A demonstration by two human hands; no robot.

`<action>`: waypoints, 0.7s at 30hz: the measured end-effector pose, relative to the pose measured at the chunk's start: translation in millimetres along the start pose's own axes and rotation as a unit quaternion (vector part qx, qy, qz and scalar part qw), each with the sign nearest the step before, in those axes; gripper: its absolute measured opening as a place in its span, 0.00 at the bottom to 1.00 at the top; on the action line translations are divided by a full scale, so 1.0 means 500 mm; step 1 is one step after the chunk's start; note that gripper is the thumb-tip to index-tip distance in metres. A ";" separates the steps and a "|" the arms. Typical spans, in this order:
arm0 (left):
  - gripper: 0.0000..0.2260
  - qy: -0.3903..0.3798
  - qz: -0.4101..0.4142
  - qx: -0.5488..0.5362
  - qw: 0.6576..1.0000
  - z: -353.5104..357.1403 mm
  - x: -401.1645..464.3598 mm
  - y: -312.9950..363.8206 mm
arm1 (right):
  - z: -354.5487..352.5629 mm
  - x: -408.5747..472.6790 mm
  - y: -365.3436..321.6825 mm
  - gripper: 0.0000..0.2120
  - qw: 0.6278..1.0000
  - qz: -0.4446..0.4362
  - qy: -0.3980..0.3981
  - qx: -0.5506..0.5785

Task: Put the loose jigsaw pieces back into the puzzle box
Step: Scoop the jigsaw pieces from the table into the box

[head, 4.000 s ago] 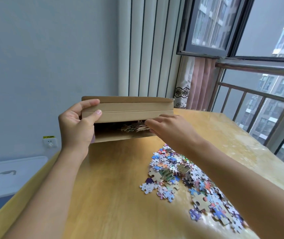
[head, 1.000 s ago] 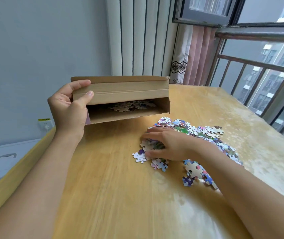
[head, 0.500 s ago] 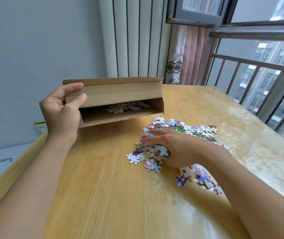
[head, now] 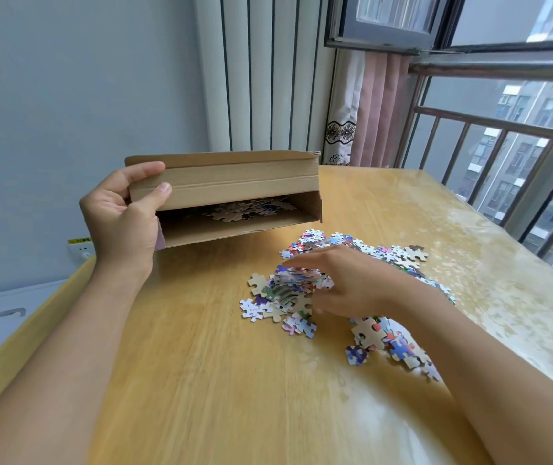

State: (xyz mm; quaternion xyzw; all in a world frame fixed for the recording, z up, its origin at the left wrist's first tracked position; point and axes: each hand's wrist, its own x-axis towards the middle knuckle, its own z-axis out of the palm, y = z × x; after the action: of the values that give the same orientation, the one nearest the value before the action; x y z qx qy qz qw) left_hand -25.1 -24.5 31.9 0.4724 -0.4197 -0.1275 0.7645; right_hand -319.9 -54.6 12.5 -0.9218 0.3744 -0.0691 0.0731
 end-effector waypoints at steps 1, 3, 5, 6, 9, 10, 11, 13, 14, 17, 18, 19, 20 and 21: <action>0.10 -0.001 -0.001 0.001 1.000 0.000 -0.001 0.002 | -0.001 -0.003 -0.007 0.33 1.000 0.016 -0.002 0.021; 0.10 -0.002 0.001 0.000 1.000 0.001 0.000 0.004 | 0.003 -0.006 -0.026 0.40 0.999 0.046 -0.007 0.023; 0.11 0.001 0.006 -0.010 1.000 0.003 -0.001 0.007 | 0.013 0.001 -0.046 0.48 0.996 0.088 -0.032 -0.010; 0.12 0.000 0.008 -0.014 1.000 0.006 -0.001 0.008 | 0.020 0.007 -0.051 0.48 0.993 0.102 -0.043 -0.031; 0.12 -0.006 0.007 -0.021 1.000 0.010 -0.003 0.010 | 0.034 0.023 -0.052 0.35 0.991 0.101 -0.028 -0.082; 0.12 -0.006 0.008 -0.022 1.000 0.009 -0.002 0.010 | 0.035 0.025 -0.050 0.31 0.991 0.093 -0.016 -0.093; 0.12 -0.006 0.007 -0.023 1.000 0.007 -0.001 0.009 | 0.034 0.026 -0.049 0.27 0.991 0.084 -0.005 -0.107; 0.12 -0.007 0.007 -0.024 1.000 0.004 0.002 0.007 | 0.033 0.025 -0.048 0.21 0.988 0.071 0.015 -0.139; 0.12 -0.007 0.007 -0.026 1.000 0.003 0.003 0.005 | 0.033 0.025 -0.046 0.18 0.986 0.066 0.023 -0.152; 0.13 -0.007 0.008 -0.030 0.999 0.003 0.002 0.005 | 0.029 0.027 -0.038 0.10 0.984 0.050 0.048 -0.166; 0.12 -0.007 0.008 -0.030 0.999 0.004 0.001 0.006 | 0.027 0.026 -0.034 0.09 0.985 0.047 0.056 -0.159; 0.12 -0.007 0.006 -0.031 0.999 0.004 0.000 0.007 | 0.025 0.026 -0.031 0.09 0.986 0.045 0.063 -0.150; 0.12 -0.005 0.006 -0.030 1.000 0.005 -0.001 0.009 | 0.025 0.025 -0.027 0.09 0.987 0.043 0.071 -0.140; 0.12 -0.005 0.006 -0.028 1.000 0.005 -0.002 0.010 | 0.023 0.024 -0.025 0.09 0.987 0.044 0.078 -0.132</action>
State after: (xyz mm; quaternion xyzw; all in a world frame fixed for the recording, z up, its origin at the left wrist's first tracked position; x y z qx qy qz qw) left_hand -28.4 -22.8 36.0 0.4479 -0.4223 -0.1367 0.7761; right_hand -300.9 -53.2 4.3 -0.8977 0.4252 -0.0876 -0.0752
